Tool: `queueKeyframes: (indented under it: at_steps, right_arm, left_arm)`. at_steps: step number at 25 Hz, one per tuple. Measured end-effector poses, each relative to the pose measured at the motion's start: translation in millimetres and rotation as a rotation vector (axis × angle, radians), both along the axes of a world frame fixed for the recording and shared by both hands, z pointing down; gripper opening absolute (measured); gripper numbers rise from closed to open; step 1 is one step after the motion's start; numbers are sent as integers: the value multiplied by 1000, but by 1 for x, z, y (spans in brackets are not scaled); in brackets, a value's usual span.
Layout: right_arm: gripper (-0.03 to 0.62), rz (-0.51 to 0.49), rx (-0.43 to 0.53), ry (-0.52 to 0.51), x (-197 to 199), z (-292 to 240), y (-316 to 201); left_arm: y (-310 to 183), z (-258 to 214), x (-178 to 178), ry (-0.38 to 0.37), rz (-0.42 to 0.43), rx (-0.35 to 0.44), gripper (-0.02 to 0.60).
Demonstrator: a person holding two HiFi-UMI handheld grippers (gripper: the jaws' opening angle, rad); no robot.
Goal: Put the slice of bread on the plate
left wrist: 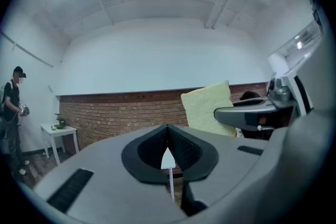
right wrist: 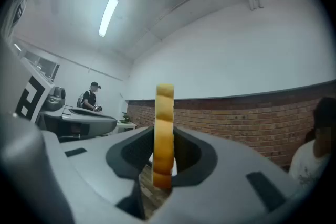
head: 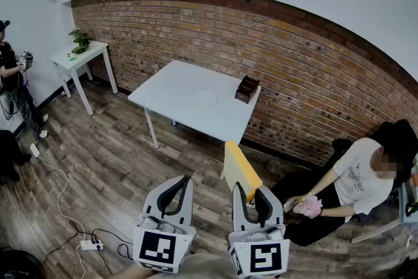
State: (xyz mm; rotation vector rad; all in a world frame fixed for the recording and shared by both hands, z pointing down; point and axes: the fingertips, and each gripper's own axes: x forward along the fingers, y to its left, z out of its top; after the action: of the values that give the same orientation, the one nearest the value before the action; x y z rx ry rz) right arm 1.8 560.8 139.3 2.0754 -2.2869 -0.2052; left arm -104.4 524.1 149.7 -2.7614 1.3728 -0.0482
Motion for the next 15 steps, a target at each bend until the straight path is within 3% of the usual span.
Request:
queueKeyframes:
  at_steps: [15]
  right_arm:
    - [103,-34,-21,-24,0,10,-23]
  left_arm:
    - [-21,8,-3,0,-27,-24,8]
